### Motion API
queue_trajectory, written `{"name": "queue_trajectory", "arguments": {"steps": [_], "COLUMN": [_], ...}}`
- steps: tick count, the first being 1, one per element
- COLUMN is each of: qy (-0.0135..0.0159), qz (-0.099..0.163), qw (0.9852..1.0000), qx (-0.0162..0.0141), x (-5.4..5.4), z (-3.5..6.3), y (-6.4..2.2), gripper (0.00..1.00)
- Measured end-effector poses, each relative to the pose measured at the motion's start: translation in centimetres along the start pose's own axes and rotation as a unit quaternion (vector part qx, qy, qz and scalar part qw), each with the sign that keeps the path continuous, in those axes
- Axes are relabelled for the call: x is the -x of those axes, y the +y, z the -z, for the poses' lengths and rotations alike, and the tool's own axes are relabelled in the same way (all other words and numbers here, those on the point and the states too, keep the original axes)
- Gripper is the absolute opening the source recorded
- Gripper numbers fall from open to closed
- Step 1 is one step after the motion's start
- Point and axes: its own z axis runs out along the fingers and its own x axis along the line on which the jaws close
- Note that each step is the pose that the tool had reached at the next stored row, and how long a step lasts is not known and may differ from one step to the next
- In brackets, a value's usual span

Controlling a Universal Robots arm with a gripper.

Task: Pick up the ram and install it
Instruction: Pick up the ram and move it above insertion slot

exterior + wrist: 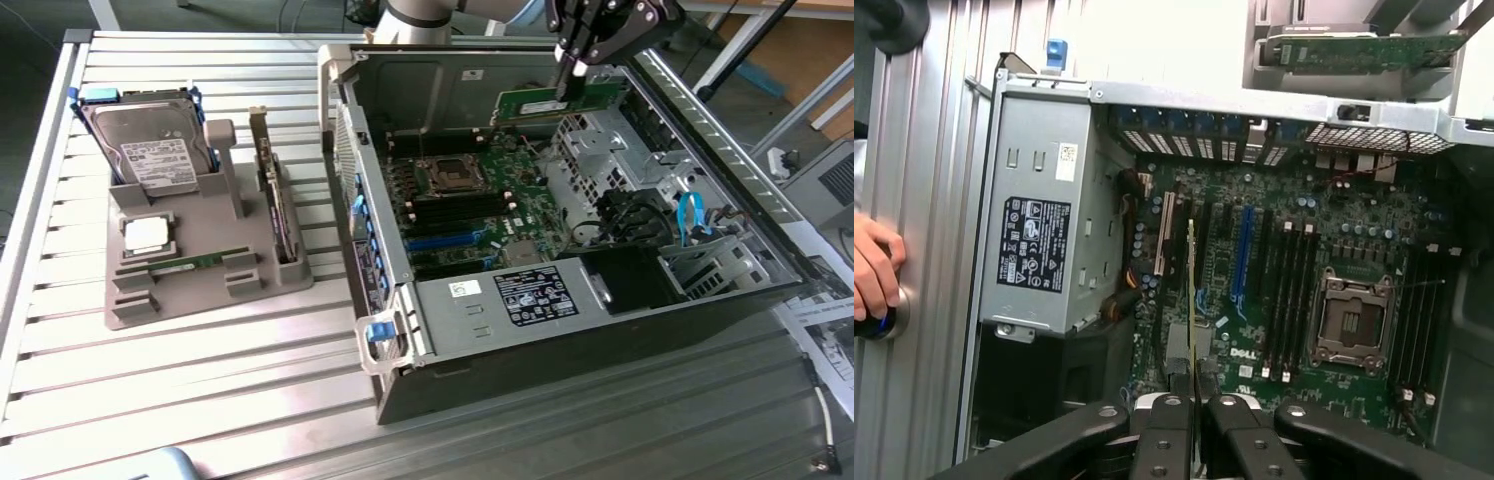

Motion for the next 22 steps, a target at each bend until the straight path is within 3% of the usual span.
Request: {"name": "queue_trajectory", "arguments": {"steps": [12,22], "qy": [0.0003,-0.0001], "qz": [0.000,0.000], "qw": [1.0000,1.0000], "qx": [0.0000,0.0000], "x": [-0.2,-0.2], "z": [0.02,0.02], "y": [-1.20,-1.28], "gripper": [0.13,0.13]}}
